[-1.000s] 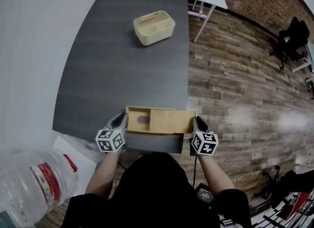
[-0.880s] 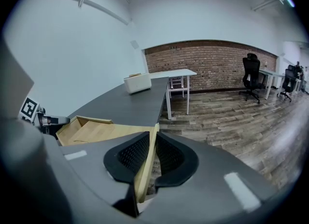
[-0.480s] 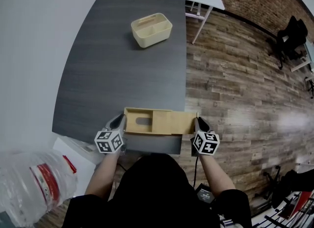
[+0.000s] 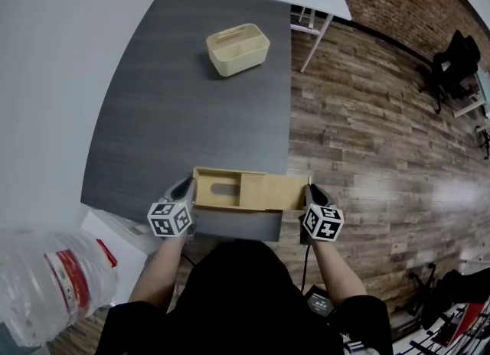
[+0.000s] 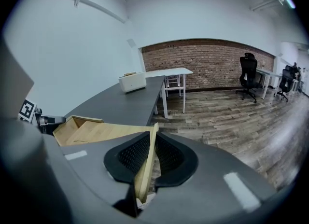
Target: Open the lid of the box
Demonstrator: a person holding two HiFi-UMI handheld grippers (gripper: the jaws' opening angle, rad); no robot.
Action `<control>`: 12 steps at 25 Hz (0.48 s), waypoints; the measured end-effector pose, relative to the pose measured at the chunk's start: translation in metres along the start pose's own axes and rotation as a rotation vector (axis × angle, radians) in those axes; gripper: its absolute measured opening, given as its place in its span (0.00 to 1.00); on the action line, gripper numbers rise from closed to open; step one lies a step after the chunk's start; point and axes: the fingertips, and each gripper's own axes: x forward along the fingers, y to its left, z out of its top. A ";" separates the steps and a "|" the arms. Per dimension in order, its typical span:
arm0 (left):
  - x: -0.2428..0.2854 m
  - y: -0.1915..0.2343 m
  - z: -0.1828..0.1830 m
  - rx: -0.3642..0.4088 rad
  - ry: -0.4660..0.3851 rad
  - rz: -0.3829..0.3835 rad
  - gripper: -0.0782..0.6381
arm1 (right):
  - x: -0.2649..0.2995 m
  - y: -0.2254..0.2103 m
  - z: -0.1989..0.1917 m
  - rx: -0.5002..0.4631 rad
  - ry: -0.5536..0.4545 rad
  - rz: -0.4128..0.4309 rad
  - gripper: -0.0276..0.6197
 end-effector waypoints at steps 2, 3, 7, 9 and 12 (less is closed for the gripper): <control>0.000 -0.001 0.000 0.003 0.000 0.000 0.16 | 0.000 -0.002 0.000 0.000 0.003 -0.004 0.11; 0.001 -0.001 0.001 0.003 0.000 0.000 0.16 | 0.000 -0.002 0.000 0.002 0.005 -0.007 0.11; 0.001 0.001 0.001 -0.004 -0.002 0.002 0.16 | 0.001 -0.003 0.000 0.008 0.009 -0.013 0.11; 0.000 0.002 0.001 -0.003 -0.001 0.004 0.16 | 0.000 -0.006 0.001 0.011 0.009 -0.020 0.11; 0.000 0.002 0.001 -0.002 -0.001 0.005 0.16 | -0.002 -0.014 0.001 0.022 0.008 -0.038 0.10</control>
